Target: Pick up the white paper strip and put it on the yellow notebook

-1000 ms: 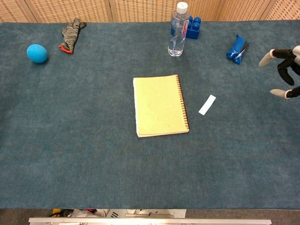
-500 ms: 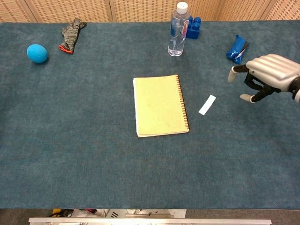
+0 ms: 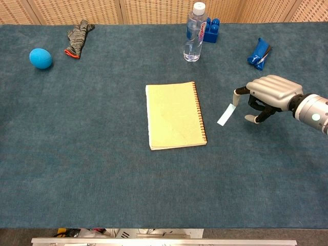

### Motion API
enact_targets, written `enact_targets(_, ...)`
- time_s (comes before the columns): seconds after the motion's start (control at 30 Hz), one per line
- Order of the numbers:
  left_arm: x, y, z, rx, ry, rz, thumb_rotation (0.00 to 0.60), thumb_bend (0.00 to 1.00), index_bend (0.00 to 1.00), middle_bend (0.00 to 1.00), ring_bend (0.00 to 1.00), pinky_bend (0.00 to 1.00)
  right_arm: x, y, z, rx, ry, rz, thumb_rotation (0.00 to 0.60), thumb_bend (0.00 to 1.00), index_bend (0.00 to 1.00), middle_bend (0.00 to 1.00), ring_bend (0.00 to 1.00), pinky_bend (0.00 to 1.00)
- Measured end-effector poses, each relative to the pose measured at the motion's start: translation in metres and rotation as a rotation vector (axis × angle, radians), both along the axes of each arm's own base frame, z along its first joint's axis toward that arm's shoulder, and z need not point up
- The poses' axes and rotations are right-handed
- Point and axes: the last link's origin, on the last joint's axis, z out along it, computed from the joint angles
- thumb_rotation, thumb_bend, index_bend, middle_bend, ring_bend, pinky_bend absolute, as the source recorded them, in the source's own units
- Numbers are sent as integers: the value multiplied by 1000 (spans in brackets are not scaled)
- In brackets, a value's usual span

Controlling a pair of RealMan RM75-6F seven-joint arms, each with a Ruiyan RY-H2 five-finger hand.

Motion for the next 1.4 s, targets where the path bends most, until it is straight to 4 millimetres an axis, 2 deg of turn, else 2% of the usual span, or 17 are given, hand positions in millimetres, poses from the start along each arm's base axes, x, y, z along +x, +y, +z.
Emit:
enact_targets(0.77, -3, -2, 5, 11, -7, 1, 600, 145, 4, 0, 0, 29, 9, -15, -24, -1, 6, -2, 600, 272, 421, 943, 1000, 1000)
enact_targets(1.1, -4, -3, 6, 7, -16, 1, 600, 145, 3, 0, 0, 29, 13, -16, -29, -24, 0, 17, 600, 163, 459, 951, 1000, 1000)
enact_targets(1.4, -4, -4, 7, 2, -20, 4, 600, 145, 2, 0, 0, 29, 12, -17, -31, -21, 4, 7, 600, 132, 460, 951, 1000, 1000)
